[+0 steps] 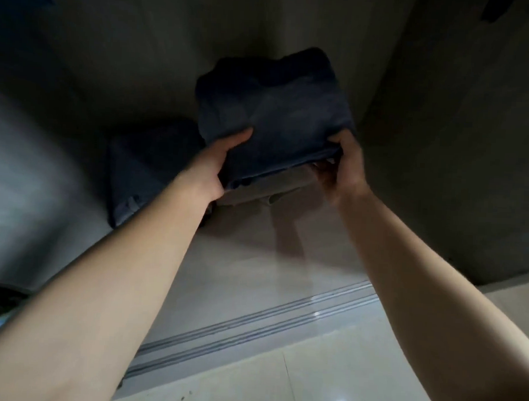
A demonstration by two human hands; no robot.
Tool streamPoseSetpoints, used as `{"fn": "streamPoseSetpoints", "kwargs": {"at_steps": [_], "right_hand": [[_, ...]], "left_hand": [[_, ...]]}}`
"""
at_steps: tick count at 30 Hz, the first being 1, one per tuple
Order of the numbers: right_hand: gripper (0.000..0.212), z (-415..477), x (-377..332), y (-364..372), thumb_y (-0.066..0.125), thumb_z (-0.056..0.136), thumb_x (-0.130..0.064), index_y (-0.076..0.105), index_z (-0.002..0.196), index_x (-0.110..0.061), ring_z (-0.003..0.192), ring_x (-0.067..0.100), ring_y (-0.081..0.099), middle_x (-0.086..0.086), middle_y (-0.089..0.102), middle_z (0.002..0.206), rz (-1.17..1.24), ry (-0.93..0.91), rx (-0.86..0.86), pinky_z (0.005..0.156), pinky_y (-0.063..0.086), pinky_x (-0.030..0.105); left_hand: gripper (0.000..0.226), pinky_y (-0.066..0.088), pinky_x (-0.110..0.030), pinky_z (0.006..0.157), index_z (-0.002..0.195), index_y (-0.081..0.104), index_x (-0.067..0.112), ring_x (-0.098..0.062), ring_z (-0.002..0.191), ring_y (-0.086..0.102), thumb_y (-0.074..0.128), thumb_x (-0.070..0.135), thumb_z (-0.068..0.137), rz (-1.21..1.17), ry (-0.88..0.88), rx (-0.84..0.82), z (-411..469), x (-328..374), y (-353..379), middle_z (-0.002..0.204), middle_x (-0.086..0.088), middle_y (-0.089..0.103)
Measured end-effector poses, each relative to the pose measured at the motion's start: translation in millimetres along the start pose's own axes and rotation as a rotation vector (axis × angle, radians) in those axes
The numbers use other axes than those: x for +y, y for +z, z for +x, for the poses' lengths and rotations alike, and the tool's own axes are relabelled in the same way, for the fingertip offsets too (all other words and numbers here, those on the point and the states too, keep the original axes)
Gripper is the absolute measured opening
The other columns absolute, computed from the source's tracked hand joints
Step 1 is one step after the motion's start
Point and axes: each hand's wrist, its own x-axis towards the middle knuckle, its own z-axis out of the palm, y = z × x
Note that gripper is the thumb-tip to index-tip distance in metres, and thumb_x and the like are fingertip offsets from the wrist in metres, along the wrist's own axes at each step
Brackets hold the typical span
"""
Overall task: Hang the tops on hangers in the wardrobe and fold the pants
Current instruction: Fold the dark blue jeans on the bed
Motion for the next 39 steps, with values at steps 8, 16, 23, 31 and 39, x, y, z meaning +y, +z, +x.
{"fn": "streamPoseSetpoints", "kwargs": {"at_steps": [8,16,23,31,39], "right_hand": [[0.073,88.4,109.7,-29.6,0.071,0.089,-0.020,0.032,0.148,-0.004,0.126,0.038,0.054,0.021,0.050,0.142,-0.790,0.006,0.132,0.105,0.047,0.050],[0.052,93.1,107.4,-33.0,0.036,0.108,-0.031,0.019,0.157,-0.034,0.143,0.039,0.034,0.016,-0.009,0.166,-1.547,-0.639,-0.162,0.107,0.044,0.044],[0.054,150.6,113.9,-15.5,0.031,0.107,-0.034,0.014,0.158,-0.036,0.153,0.030,0.007,0.016,-0.008,0.166,-1.739,-0.526,-0.163,0.120,0.022,0.043],[0.058,153.2,128.6,-22.7,0.032,0.108,-0.034,0.004,0.159,-0.034,0.153,0.036,0.000,0.017,-0.018,0.164,-1.715,-0.387,-0.261,0.123,0.018,0.045],[0.064,83.1,87.1,-54.1,0.042,0.103,-0.042,0.017,0.159,-0.022,0.135,0.046,0.041,0.016,0.006,0.165,-1.846,-0.393,-0.167,0.105,0.041,0.048]], "left_hand": [[0.079,0.039,-0.039,0.109,0.153,0.024,0.029,-0.031,0.133,0.043,0.068,0.030,0.088,0.594,0.320,0.488,85.8,-75.6,-52.3,0.151,-0.007,0.039],[0.054,0.022,-0.040,0.119,0.156,0.018,0.027,-0.037,0.148,0.017,0.038,0.027,0.105,1.256,0.512,0.392,107.6,-87.5,-65.0,0.162,-0.010,-0.020],[0.053,0.010,-0.050,0.117,0.157,0.011,0.030,-0.037,0.149,0.007,0.028,0.034,0.107,1.454,0.368,0.342,169.6,-71.8,-76.7,0.163,-0.013,-0.013],[0.055,0.006,-0.048,0.118,0.156,0.003,0.032,-0.038,0.149,0.003,0.027,0.036,0.107,1.457,0.311,0.299,173.3,-86.2,-86.5,0.162,-0.012,-0.018],[0.051,0.030,-0.049,0.110,0.152,0.031,0.020,-0.038,0.144,0.019,0.030,0.040,0.105,1.588,0.553,0.515,82.8,-112.1,-70.9,0.162,-0.014,0.015]]}}
